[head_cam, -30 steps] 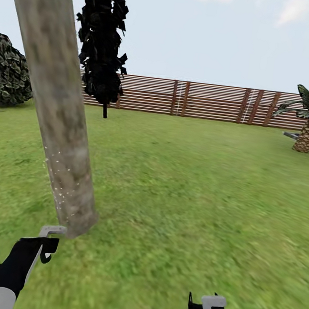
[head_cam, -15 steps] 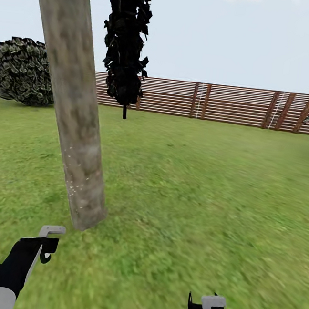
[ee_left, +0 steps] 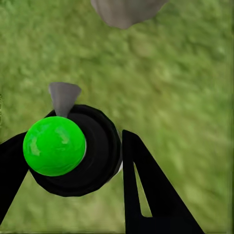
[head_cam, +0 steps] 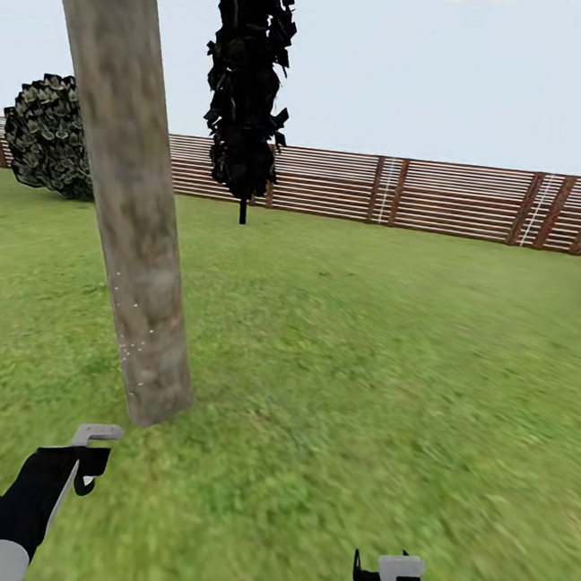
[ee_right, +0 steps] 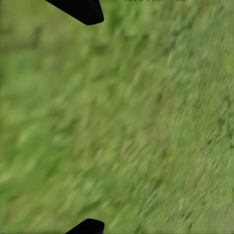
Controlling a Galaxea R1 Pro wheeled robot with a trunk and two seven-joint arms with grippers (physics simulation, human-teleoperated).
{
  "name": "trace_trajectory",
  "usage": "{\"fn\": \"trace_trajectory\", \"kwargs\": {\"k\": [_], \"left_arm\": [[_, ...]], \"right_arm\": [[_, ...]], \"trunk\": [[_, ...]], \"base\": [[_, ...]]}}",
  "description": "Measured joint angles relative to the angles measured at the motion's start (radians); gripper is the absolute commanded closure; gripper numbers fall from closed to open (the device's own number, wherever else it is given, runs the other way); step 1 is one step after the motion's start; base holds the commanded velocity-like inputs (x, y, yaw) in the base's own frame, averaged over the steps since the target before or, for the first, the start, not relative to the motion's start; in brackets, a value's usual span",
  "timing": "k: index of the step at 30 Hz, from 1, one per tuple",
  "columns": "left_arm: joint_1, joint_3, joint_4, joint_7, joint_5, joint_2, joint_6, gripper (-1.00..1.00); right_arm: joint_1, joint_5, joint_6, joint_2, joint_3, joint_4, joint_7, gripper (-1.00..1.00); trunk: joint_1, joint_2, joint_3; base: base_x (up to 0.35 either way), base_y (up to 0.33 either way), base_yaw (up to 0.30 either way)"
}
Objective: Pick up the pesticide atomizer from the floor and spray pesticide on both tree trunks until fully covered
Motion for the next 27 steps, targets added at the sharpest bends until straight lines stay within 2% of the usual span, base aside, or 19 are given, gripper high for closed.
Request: {"fn": "trace_trajectory", "kwargs": {"k": [16, 27], "left_arm": [[0.000, 0.000, 0.000, 0.000, -0.001, 0.000, 0.000, 1.00], [0.000, 0.000, 0.000, 0.000, -0.001, 0.000, 0.000, 1.00]], "right_arm": [[0.000, 0.000, 0.000, 0.000, 0.000, 0.000, 0.000, -1.00], [0.000, 0.000, 0.000, -0.001, 0.000, 0.000, 0.000, -1.00]], "trunk": [[0.000, 0.000, 0.000], [0.000, 0.000, 0.000]], "base": [[0.174, -0.239, 0.274], [0.228, -0.206, 0.041]]}}
